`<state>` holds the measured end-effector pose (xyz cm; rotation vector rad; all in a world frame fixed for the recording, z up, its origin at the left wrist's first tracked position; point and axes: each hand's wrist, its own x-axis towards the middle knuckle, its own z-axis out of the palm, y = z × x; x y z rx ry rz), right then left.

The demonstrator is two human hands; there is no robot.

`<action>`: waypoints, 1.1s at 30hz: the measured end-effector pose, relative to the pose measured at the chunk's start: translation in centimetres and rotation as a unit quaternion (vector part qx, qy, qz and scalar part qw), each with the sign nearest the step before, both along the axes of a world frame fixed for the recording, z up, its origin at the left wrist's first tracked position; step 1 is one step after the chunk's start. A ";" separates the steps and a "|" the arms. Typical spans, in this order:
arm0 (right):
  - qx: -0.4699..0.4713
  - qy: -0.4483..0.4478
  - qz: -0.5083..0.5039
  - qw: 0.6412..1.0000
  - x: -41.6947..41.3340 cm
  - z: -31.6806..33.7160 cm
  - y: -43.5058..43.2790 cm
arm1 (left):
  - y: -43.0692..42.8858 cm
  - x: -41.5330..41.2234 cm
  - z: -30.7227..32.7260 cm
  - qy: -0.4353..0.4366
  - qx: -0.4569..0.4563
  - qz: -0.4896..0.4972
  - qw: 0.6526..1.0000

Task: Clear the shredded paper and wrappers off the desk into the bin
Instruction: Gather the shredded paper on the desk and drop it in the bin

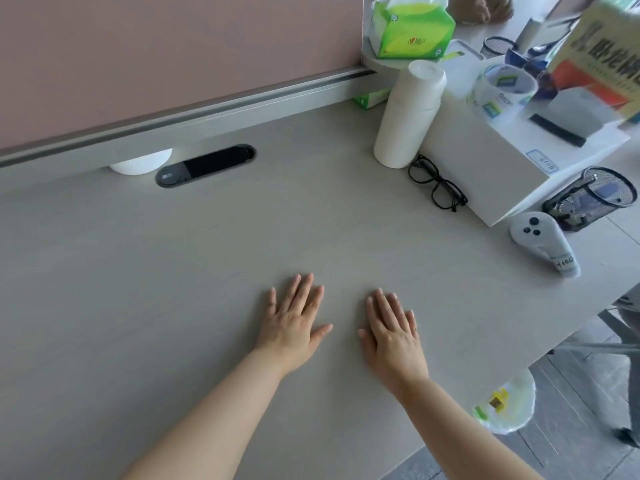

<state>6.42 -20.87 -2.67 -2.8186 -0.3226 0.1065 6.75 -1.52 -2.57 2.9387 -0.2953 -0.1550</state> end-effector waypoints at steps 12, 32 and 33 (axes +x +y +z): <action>0.107 0.014 0.099 0.989 3.1 0.5 5.5 | 6.4 -2.9 -0.6 -0.062 -0.048 0.066 0.995; 0.212 -0.049 0.116 0.969 4.6 0.3 6.5 | 6.8 -3.6 -1.2 -0.111 -0.090 0.082 0.986; 0.204 -0.052 0.123 0.970 4.6 0.2 6.5 | 6.7 -3.7 -1.2 -0.114 -0.091 0.084 0.986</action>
